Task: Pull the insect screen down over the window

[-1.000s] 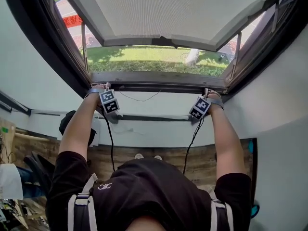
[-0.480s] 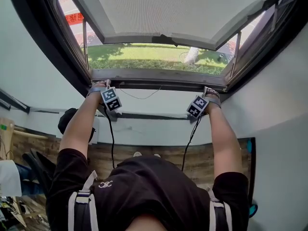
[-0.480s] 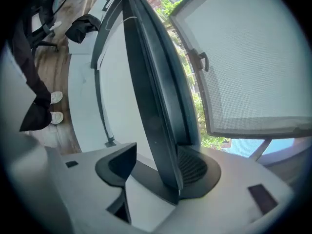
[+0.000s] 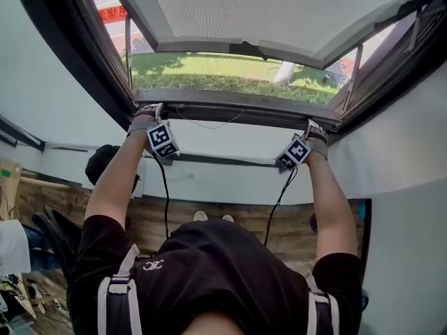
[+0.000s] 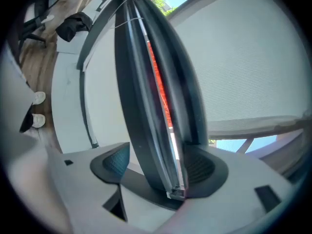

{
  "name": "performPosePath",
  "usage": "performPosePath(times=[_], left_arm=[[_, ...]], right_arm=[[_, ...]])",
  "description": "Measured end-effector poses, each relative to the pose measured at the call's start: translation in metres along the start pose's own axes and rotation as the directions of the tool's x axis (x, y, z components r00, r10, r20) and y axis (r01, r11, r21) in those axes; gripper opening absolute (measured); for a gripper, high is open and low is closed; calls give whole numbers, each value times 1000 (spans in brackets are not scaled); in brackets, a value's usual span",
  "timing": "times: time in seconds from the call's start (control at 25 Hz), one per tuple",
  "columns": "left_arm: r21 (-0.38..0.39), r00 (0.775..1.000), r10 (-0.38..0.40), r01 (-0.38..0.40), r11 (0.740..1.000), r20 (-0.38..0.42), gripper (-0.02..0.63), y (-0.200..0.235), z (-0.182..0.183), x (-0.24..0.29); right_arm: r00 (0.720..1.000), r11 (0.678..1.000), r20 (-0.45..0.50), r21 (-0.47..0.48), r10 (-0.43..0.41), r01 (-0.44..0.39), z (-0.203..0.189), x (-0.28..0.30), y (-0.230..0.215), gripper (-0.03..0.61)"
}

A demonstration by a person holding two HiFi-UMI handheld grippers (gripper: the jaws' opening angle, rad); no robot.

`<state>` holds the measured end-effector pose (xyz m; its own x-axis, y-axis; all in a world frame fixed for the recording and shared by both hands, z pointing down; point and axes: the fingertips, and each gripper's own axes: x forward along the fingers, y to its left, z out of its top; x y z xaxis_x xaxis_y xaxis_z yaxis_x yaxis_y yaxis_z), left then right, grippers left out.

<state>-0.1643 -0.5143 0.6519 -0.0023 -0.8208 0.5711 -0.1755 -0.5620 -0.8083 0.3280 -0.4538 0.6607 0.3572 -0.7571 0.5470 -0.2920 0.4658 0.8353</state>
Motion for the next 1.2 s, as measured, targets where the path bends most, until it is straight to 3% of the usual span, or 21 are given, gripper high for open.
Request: performPosePath(times=[0.04, 0.12, 0.24, 0.36, 0.44, 0.6, 0.8, 0.92, 0.96, 1.16, 1.2], left_arm=[[-6, 1000, -7, 7, 1000, 7, 37, 6, 2, -4], [-2, 998, -70, 70, 998, -4, 35, 11, 2, 0], [62, 989, -140, 143, 988, -47, 79, -1, -3, 3], [70, 975, -209, 214, 974, -74, 120, -22, -8, 7], [85, 973, -209, 217, 972, -94, 207, -37, -10, 14], [87, 970, -216, 226, 970, -108, 131, -34, -11, 13], [74, 975, -202, 209, 975, -91, 134, -35, -10, 15], [48, 981, -175, 179, 983, -79, 284, -37, -9, 24], [41, 982, -172, 175, 984, -74, 167, -37, -9, 27], [11, 976, -210, 211, 977, -52, 166, -34, -6, 20], [-11, 975, -215, 215, 977, -47, 164, -34, -6, 17]], right_arm=[[1000, 1000, 0, 14, 19, -19, 2, -1, -7, 327], [997, 996, -3, 15, 83, -83, 6, -2, -17, 285], [988, 987, -25, -40, 155, -155, 3, -4, -7, 312], [977, 975, -46, -58, 210, -213, 2, 1, 14, 324], [978, 976, -55, -69, 204, -207, 0, 6, 25, 351], [971, 971, -72, -60, 228, -232, 0, 5, 27, 353], [963, 963, -116, -91, 243, -254, -7, -1, 33, 357], [968, 969, -109, -82, 224, -233, -4, 4, 29, 357], [971, 972, -100, -74, 215, -223, -2, 7, 29, 354], [976, 976, -51, 47, 213, -211, 6, 8, 25, 373], [976, 974, -39, 84, 216, -213, 6, 4, 24, 353]])
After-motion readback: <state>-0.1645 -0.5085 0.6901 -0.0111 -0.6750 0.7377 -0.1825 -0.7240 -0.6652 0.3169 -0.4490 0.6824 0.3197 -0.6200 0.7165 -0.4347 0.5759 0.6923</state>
